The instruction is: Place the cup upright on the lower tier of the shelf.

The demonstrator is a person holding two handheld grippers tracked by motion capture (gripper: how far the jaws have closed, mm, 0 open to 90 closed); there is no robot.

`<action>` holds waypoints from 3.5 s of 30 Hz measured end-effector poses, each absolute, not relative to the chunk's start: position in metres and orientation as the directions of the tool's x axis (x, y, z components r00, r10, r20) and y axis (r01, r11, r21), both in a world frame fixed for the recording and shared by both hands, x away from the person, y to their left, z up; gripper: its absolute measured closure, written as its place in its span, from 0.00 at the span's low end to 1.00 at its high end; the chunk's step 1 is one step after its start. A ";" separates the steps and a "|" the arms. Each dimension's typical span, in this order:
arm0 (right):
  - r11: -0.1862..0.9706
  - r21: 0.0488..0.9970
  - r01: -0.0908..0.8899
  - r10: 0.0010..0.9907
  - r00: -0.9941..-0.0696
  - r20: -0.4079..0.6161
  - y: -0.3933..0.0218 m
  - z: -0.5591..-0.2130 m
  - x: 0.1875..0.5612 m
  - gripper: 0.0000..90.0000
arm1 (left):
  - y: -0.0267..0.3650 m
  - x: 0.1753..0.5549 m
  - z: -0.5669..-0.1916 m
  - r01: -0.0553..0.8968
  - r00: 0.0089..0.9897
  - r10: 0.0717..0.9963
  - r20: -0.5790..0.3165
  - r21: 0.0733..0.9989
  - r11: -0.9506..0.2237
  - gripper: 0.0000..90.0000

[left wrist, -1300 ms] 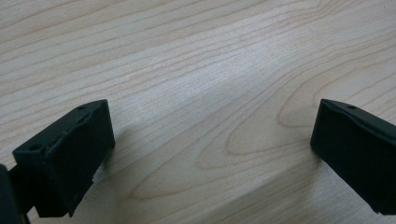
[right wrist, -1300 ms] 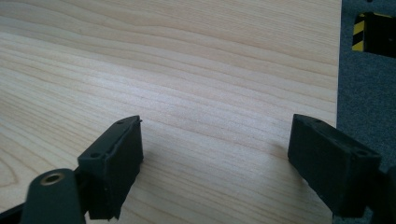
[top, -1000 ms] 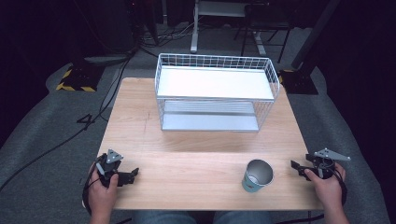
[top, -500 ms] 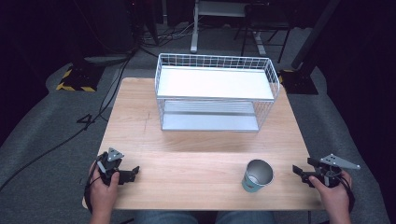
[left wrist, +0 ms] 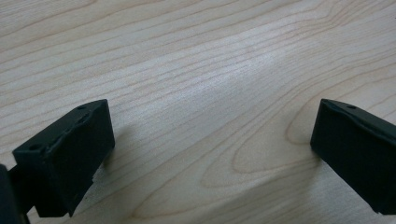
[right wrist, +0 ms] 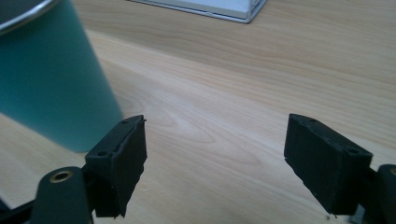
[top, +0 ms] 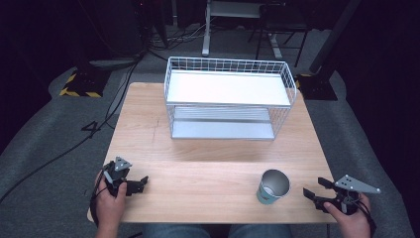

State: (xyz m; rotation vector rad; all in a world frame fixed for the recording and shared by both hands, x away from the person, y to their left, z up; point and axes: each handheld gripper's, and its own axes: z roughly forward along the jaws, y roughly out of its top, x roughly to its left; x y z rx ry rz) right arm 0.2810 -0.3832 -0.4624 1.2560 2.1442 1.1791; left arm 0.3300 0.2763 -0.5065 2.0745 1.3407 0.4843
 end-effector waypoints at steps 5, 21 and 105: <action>0.252 0.816 0.520 0.829 -0.551 0.096 -0.372 -0.462 0.270 0.24 | 0.276 0.330 -0.506 0.683 0.419 0.908 -0.025 0.667 -0.297 0.00; 0.326 0.800 0.504 0.760 -0.643 0.096 -0.329 -0.460 0.248 0.24 | 0.276 0.330 -0.506 0.683 0.419 0.908 -0.025 0.667 -0.297 0.00; 0.217 0.881 0.421 0.830 -0.554 0.060 -0.256 -0.506 0.269 0.27 | 0.276 0.330 -0.506 0.683 0.419 0.907 -0.025 0.667 -0.297 0.00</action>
